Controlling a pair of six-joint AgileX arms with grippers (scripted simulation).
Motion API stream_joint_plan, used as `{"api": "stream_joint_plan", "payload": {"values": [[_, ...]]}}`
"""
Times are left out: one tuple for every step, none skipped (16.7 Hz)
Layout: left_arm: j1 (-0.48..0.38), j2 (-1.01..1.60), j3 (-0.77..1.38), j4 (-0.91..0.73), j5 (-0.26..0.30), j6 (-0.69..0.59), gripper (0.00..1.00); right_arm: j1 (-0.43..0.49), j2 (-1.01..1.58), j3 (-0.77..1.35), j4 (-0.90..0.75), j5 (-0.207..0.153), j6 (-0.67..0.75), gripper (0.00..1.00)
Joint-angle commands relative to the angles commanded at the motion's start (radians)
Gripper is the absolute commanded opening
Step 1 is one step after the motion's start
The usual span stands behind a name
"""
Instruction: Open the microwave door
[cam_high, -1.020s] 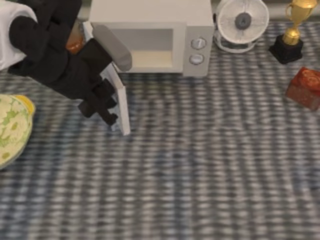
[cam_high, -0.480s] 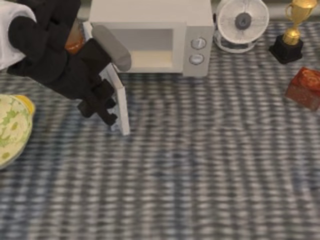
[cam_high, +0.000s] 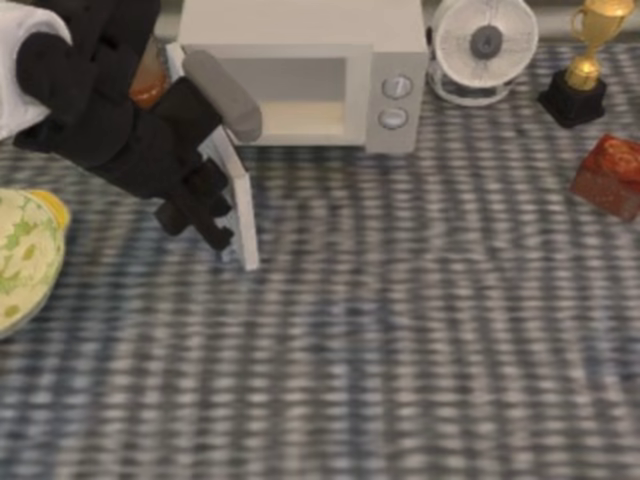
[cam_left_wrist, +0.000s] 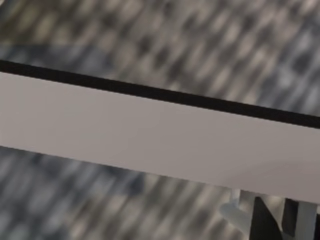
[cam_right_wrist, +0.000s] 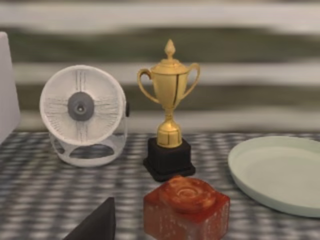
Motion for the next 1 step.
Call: {"api": "stream_joint_plan", "payload": {"values": [[0.0, 0.0, 0.0, 0.0, 0.0, 0.0, 0.0, 0.0, 0.0, 0.0, 0.0, 0.0, 0.0, 1.0]]}}
